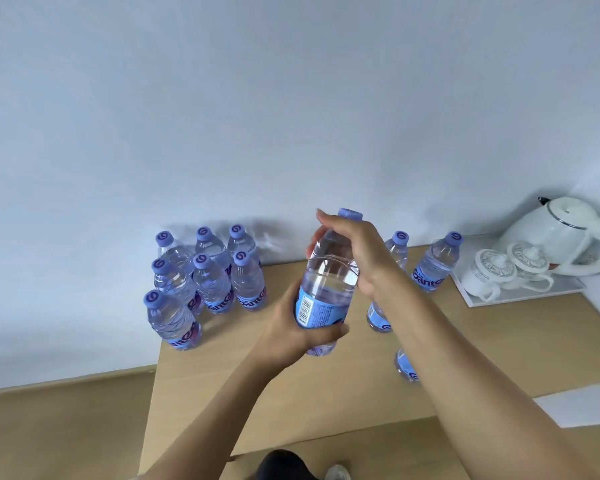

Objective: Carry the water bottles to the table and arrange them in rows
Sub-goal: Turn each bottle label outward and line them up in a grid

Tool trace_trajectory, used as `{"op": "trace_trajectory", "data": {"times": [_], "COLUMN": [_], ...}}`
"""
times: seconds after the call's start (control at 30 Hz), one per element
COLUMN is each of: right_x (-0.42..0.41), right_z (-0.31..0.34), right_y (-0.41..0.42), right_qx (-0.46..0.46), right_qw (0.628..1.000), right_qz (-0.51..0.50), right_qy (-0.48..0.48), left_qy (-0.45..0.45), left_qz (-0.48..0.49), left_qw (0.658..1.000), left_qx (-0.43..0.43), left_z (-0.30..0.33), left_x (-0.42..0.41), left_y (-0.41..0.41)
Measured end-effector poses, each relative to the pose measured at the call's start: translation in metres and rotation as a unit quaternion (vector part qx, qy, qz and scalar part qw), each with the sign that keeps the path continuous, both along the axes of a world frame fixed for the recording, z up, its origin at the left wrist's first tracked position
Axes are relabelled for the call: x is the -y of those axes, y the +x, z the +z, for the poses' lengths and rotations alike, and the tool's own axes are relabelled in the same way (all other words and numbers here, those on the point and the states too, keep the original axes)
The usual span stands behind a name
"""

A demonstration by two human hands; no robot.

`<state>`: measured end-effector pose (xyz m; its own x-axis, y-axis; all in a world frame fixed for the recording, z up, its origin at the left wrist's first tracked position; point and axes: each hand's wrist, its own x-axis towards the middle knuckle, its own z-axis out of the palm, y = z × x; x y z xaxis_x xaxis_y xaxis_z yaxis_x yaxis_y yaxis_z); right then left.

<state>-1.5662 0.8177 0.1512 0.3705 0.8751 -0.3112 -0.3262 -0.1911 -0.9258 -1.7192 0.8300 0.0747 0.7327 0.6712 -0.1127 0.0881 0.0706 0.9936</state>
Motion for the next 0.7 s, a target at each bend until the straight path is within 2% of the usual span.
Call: {"op": "trace_trajectory", "data": {"times": [0.1,0.2,0.3,0.4,0.53,0.7], "right_x": [-0.008,-0.012,-0.011,-0.011,-0.013,-0.012], "right_z": [0.017,0.025,0.023,0.020,0.026,0.036], "right_y": [-0.011,-0.025,-0.044,-0.055,-0.054,-0.046], "right_qx": [0.013,0.039,0.121,0.109,0.071,0.035], "right_qw": [1.000,0.999,0.990,0.987,0.993,0.997], "right_qz": [0.021,-0.027,-0.058,-0.106,-0.085,-0.022], "right_qy": [-0.002,0.017,0.031,0.048,0.049,0.058], "left_qy": [-0.013,-0.011,-0.007,-0.003,-0.008,-0.061], "left_qz": [0.034,0.085,0.132,0.145,0.118,0.006], "left_qw": [0.999,0.996,0.991,0.989,0.992,0.998], "left_qx": [0.009,0.015,0.021,0.037,0.032,0.021], "left_z": [0.011,0.021,0.029,0.035,0.039,0.043], "left_x": [0.002,0.003,0.006,0.011,0.009,-0.001], "left_y": [-0.009,-0.017,-0.020,-0.021,-0.028,-0.037]}}
